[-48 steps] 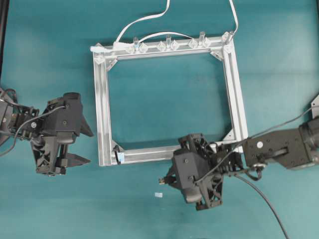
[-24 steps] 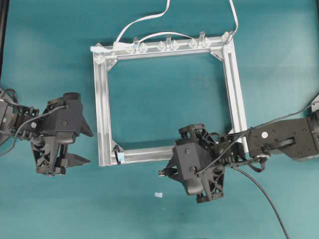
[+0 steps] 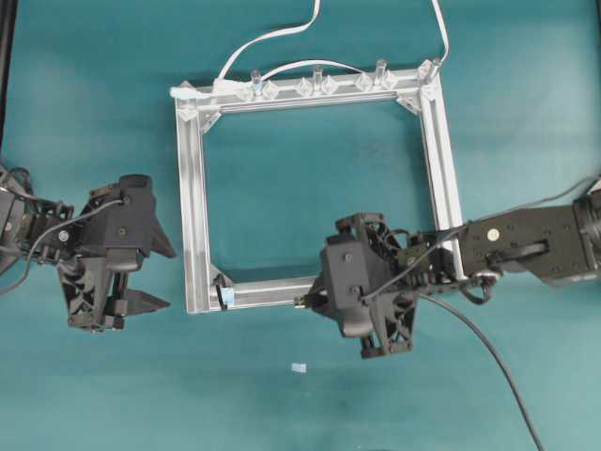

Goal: Insert the wire through the string loop located on the left side.
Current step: 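Carry the USB plug with the right gripper toward the zip-tie loop, then push the USB plug tip through the black zip-tie loop leftward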

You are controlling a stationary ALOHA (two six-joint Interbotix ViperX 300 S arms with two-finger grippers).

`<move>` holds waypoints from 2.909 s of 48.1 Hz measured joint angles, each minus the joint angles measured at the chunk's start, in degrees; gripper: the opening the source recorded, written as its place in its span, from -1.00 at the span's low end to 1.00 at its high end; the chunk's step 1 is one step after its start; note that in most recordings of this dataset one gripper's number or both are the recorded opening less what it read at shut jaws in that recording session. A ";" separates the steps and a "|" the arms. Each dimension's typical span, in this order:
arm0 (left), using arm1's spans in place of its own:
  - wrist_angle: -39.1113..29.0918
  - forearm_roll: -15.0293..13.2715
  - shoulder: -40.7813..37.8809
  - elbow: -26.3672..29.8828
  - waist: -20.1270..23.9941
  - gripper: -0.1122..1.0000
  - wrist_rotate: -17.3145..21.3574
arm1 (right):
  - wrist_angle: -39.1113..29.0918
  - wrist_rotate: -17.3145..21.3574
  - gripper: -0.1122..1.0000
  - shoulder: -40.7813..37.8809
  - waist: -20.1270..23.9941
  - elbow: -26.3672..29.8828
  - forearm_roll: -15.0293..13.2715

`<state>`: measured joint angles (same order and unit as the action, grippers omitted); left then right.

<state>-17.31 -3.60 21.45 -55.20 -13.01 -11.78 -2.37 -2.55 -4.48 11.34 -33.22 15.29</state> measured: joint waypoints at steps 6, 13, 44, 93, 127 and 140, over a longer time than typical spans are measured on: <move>0.00 0.00 -0.09 -0.09 0.00 0.76 0.00 | 0.00 0.00 -0.37 0.00 -0.70 -0.35 -0.44; 0.00 0.00 -0.09 0.00 0.00 0.76 0.00 | -0.35 0.00 -0.37 0.00 -1.05 -0.35 -0.88; 0.00 0.00 0.00 0.00 0.00 0.76 0.00 | -3.16 0.00 -0.37 -1.76 -1.14 0.88 -1.32; -0.09 0.00 -0.09 0.00 0.00 0.76 0.00 | -3.16 0.00 -0.37 -8.26 -2.20 9.40 -3.69; -0.09 0.00 0.00 0.00 0.00 0.76 0.00 | -4.66 0.00 -0.37 -13.45 -3.43 16.96 -4.92; -0.09 0.00 0.00 -0.09 0.00 0.76 0.00 | -5.27 -0.09 -0.37 -15.21 -3.43 19.95 -4.92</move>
<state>-17.40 -3.60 21.45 -55.28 -13.01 -11.78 -7.65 -2.64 -19.69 7.91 -13.27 10.37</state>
